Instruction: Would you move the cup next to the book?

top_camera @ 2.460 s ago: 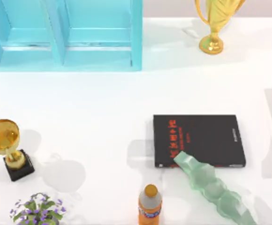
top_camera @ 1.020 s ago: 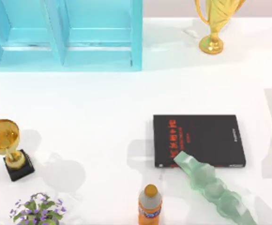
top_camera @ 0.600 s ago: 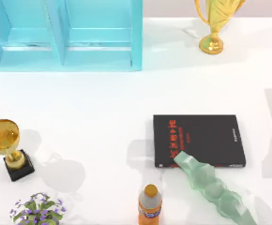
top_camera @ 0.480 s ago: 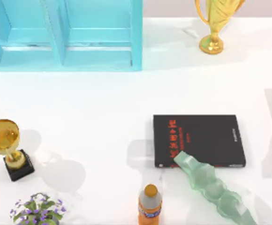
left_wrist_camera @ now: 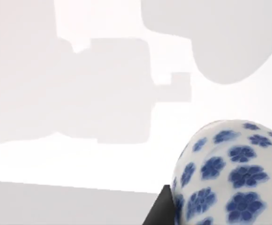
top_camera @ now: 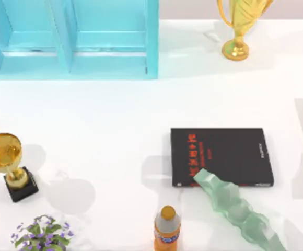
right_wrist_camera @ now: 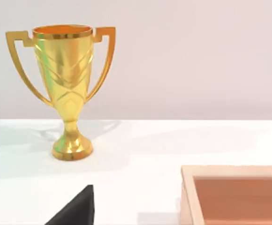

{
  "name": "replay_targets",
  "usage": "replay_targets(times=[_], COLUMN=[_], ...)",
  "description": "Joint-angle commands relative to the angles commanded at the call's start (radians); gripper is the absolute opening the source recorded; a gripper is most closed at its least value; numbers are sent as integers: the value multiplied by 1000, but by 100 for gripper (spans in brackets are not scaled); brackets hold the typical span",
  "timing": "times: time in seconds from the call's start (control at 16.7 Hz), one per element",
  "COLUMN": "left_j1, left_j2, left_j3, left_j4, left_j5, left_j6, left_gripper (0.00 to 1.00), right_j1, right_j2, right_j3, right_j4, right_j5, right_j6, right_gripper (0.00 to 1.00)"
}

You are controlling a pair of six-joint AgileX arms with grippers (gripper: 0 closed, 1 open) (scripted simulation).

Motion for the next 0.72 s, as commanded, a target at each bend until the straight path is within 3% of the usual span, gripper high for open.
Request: replay_targets(times=[0.3,0.72], left_j1=[-186,-521], left_j2=[88,197], left_j3=[284,622], left_j4=[-158,-305], left_j5=[52,133], left_j6=[-454,-1393], left_gripper=[0,0], right_j1=[0,0], right_j2=[0,0], right_j3=[0,0], right_j4=[0,0], right_j5=[0,0], right_j6=[0,0], right_gripper=[100,100])
